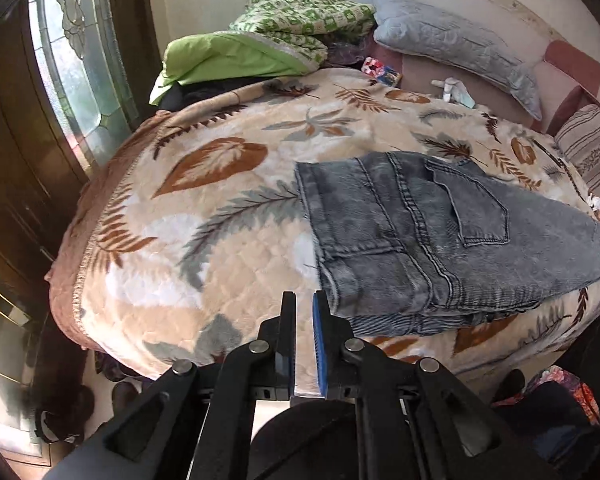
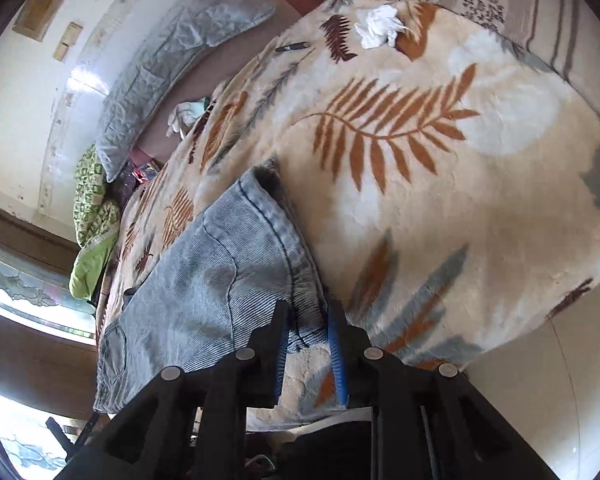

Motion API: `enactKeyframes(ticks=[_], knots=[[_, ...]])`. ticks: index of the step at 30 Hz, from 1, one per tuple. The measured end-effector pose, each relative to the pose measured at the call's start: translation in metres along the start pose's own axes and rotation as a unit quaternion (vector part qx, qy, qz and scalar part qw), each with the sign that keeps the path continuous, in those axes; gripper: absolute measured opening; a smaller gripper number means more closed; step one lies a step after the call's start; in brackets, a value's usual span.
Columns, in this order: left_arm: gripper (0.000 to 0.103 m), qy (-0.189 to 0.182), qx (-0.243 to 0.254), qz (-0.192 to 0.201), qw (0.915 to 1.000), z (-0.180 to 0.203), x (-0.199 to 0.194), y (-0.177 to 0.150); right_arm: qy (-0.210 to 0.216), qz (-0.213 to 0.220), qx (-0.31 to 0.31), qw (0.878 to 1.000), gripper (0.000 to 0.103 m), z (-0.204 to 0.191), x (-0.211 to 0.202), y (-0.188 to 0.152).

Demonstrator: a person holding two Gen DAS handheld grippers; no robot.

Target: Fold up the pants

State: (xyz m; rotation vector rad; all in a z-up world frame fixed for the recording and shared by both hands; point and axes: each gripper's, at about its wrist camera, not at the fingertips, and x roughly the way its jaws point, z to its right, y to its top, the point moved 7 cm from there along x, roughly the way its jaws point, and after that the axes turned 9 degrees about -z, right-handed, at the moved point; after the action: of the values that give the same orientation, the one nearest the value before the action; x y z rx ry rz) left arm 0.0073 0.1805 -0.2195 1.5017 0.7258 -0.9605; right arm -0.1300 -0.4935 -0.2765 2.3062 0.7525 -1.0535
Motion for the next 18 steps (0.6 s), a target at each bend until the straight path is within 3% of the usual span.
enactKeyframes(ticks=[3,5,8,9,11,13,16,18], knots=[[0.010,0.013,-0.023,0.026,0.9993,-0.022,-0.025,0.006,-0.026,0.047,-0.007,0.999,0.021,0.001,-0.026,0.009],[0.011,-0.001,-0.033,0.049,0.9982,-0.024,-0.039,0.017,-0.017,0.062,-0.019,0.998,0.025,-0.010,-0.037,0.017],[0.012,-0.038,-0.022,0.071,0.9965,0.001,-0.046,0.040,-0.014,0.067,-0.037,0.997,0.052,-0.035,-0.037,0.033],[0.013,-0.054,-0.015,0.077,0.9955,0.014,-0.045,0.047,-0.012,0.073,-0.041,0.996,0.066,-0.043,-0.035,0.040],[0.019,-0.090,-0.003,0.084,0.9924,0.046,-0.040,0.064,-0.009,0.076,-0.049,0.996,0.068,-0.056,-0.026,0.054],[0.031,-0.120,0.005,0.086,0.9890,0.078,-0.028,0.080,-0.016,0.057,-0.040,0.997,0.068,-0.061,-0.006,0.070],[0.035,-0.151,0.021,0.069,0.9859,0.125,0.000,0.096,-0.046,0.021,-0.018,0.999,0.068,-0.056,0.029,0.091],[0.035,-0.163,0.027,0.049,0.9850,0.149,0.022,0.099,-0.042,-0.009,0.001,0.999,0.068,-0.053,0.051,0.097]])
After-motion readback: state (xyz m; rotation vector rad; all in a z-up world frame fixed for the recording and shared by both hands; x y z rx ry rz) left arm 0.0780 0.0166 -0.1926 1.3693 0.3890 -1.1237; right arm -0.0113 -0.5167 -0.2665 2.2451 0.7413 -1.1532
